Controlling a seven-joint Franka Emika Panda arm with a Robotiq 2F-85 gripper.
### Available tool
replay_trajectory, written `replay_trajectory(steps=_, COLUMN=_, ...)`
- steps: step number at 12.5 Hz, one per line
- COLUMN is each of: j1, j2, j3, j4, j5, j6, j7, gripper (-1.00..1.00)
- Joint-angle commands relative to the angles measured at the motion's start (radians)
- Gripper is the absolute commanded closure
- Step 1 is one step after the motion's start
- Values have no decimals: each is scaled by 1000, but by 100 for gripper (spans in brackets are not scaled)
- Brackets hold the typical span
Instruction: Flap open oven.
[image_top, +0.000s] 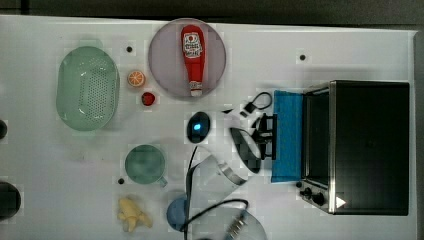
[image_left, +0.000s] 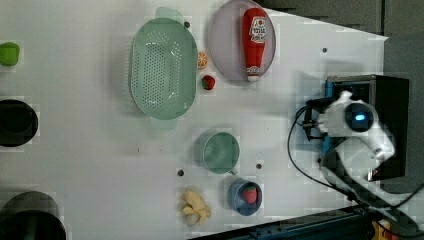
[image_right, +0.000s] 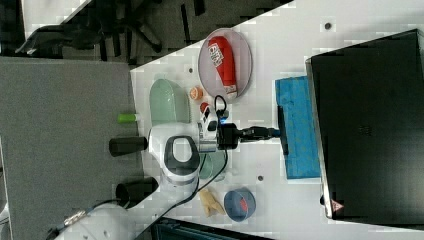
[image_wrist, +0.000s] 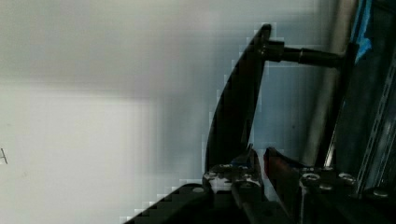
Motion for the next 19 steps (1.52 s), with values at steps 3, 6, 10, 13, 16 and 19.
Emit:
replay_trajectory(steps=3, j1=62, j2=122, j3=4, j4=45, j5=-96, j6=-15, j7=348, gripper=65)
replay_trajectory(steps=6, j1=77, j2=164, j3=6, j4=86, j5=-96, j6=-39, j7=360, gripper=65)
replay_trajectory(steps=10, j1=79, j2=102, j3=28, j4=164, j5=-8, j6=12, j7=364, gripper=65)
replay_trajectory(steps=13, j1=79, j2=-20, j3=28, j4=214, j5=271, j6=2, j7=364, gripper=65)
replay_trajectory(steps=16, j1=78, j2=-179, j3=25, j4=233, j5=537, j6=-70, j7=364, gripper=65)
replay_trajectory(steps=19, j1=71, j2=-340, j3=5, j4=286, j5=756, j6=-277, j7=364, gripper=65)
